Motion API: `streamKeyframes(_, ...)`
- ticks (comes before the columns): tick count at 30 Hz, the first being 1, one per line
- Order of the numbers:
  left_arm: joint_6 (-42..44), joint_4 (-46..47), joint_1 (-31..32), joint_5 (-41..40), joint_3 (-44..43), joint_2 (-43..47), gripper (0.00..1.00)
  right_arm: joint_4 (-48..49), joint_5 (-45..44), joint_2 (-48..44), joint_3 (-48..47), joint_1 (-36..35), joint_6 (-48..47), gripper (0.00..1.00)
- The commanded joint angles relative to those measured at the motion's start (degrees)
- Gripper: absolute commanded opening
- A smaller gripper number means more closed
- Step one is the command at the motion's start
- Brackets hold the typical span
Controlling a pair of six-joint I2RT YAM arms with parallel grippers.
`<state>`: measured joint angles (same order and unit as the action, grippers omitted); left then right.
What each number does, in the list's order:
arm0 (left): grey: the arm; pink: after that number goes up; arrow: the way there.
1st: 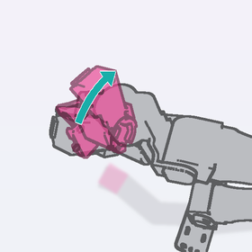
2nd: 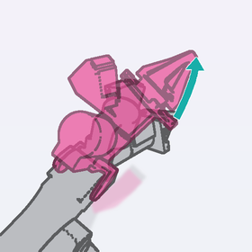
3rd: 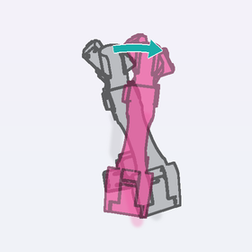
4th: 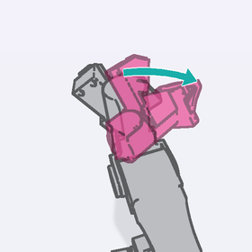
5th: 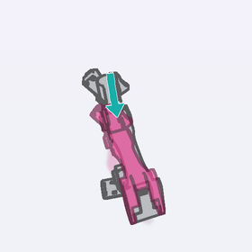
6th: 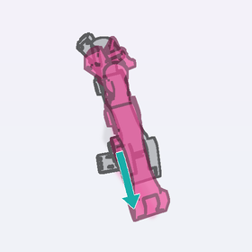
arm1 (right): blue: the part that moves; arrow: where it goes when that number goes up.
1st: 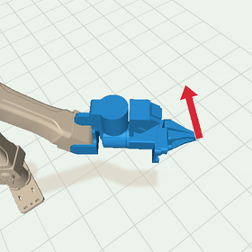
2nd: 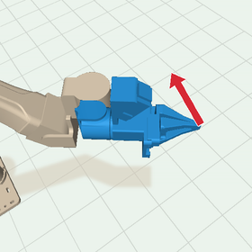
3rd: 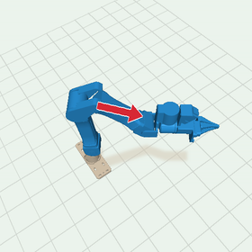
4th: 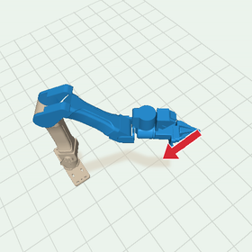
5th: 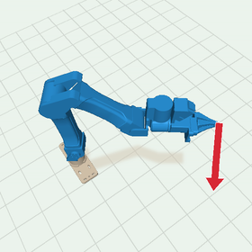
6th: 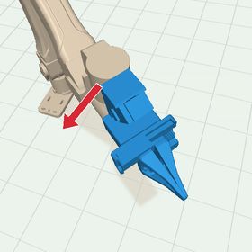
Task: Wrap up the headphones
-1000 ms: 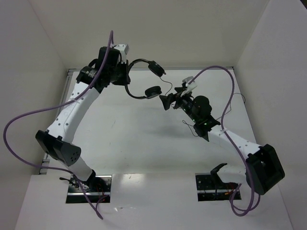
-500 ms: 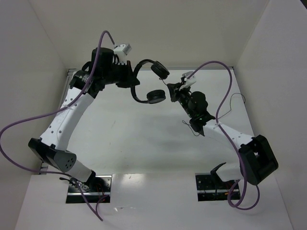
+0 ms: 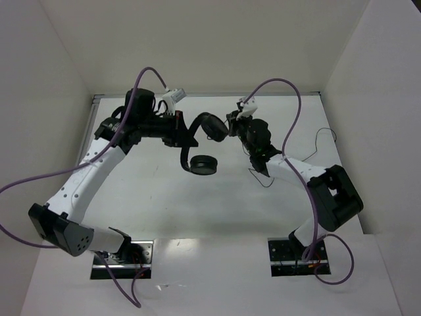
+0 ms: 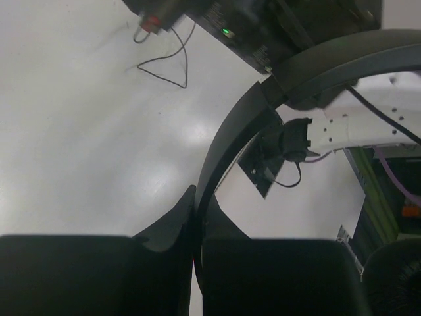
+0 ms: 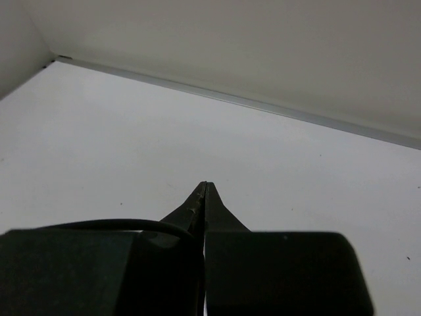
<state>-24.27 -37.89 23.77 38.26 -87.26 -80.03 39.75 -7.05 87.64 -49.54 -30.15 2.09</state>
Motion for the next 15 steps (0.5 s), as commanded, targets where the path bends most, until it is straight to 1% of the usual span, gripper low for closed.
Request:
streamKeyframes(1, 3.34, 3.09, -0.13, 5.51, 2.43, 5.58, 0.01, 4.99, -2.89, 2.53, -5.55, 0.71, -2.70, 0.01)
streamKeyframes(3, 3.96, 3.08, -0.13, 5.51, 5.16, 7.60, 0.01, 3.50, -3.49, 4.29, -7.49, 0.71, -3.75, 0.01)
streamKeyframes(4, 5.10, 2.56, -0.13, 5.51, 6.48, 8.30, 0.01, 3.50, -5.24, 6.04, -9.94, 0.71, -4.54, 0.01)
streamKeyframes(6, 6.77, -0.68, -0.13, 1.57, 9.30, 9.45, 0.01, 1.31, -7.09, 7.80, -12.76, 0.71, -4.55, 0.01)
streamKeyframes(7, 9.13, -2.35, -0.13, -0.36, 9.30, 9.45, 0.01, 0.43, -7.88, 9.29, -16.08, 0.71, -5.07, 0.01)
streamKeyframes(8, 10.11, -3.84, -0.13, -5.17, 10.17, 9.45, 0.01, -0.36, -8.50, 10.09, -17.77, 0.71, -5.68, 0.01)
streamKeyframes(9, 11.17, -6.38, -0.13, -7.65, 11.05, 9.45, 0.01, -2.72, -8.51, 10.88, -19.61, 0.71, -5.69, 0.01)
streamKeyframes(10, 12.13, -7.36, -0.13, -10.02, 11.06, 9.45, 0.01, -4.22, -8.51, 11.67, -23.72, 0.71, -6.73, 0.01)
streamKeyframes(11, 13.71, -8.07, -0.13, -13.70, 11.76, 9.45, 0.01, -5.81, -8.51, 13.25, -25.76, 0.71, -7.35, 0.01)
streamKeyframes(13, 14.43, -8.61, -0.13, -16.89, 12.29, 9.45, 0.01, -10.20, -6.67, 14.49, -31.11, 0.71, -8.14, 0.01)
streamKeyframes(15, 15.83, -8.61, -0.13, -20.84, 12.82, 8.32, 0.01, -12.31, -5.43, 15.46, -33.77, 0.71, -8.77, 0.01)
